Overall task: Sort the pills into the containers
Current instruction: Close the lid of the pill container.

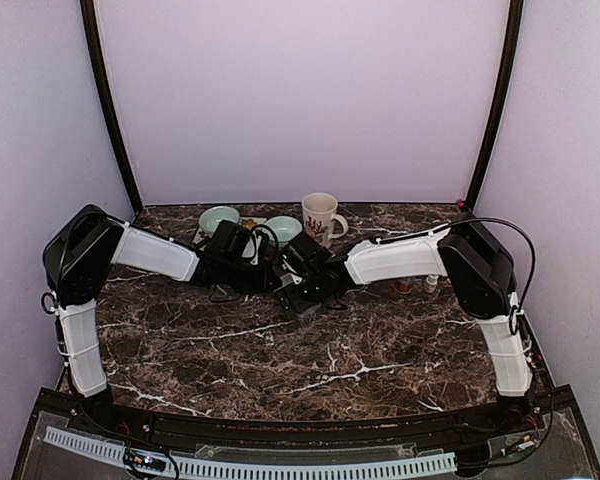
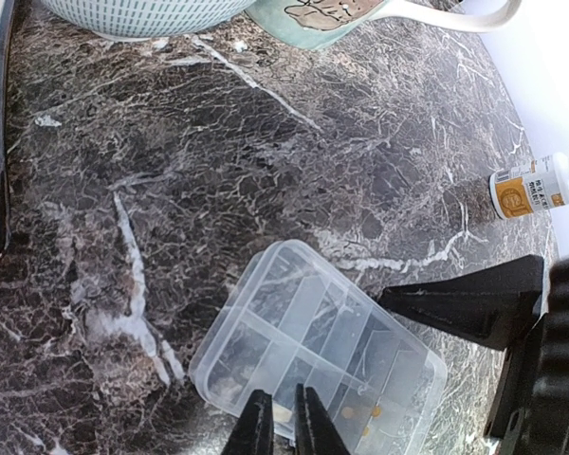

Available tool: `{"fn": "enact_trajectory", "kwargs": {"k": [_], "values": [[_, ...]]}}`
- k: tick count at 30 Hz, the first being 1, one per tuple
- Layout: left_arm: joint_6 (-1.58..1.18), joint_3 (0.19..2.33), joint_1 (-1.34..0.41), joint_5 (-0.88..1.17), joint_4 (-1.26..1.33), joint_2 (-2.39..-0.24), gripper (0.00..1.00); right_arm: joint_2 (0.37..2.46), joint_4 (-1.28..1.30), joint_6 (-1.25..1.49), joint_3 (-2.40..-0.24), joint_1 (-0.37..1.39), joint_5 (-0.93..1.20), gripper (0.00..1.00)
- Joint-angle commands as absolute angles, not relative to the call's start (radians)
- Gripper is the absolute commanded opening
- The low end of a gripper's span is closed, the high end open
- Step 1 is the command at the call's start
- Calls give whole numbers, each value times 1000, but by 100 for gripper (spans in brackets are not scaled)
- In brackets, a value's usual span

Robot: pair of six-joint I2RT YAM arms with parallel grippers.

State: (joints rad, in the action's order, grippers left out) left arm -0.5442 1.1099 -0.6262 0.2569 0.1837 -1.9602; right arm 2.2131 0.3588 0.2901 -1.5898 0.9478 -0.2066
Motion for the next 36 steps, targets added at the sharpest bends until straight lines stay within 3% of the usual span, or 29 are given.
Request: {"fn": "enact_trajectory", "kwargs": {"k": [1, 23, 36], "values": [[-548, 1107, -621, 259, 145, -1949, 10, 2164, 381, 279, -1564, 939, -191, 96], [-541, 1120, -621, 250, 121, -1946, 10, 2034, 352, 312, -1453, 927, -207, 95], [-546, 1124, -621, 255, 117, -1941, 10, 2062, 372, 316, -1451, 952, -180, 94]]}}
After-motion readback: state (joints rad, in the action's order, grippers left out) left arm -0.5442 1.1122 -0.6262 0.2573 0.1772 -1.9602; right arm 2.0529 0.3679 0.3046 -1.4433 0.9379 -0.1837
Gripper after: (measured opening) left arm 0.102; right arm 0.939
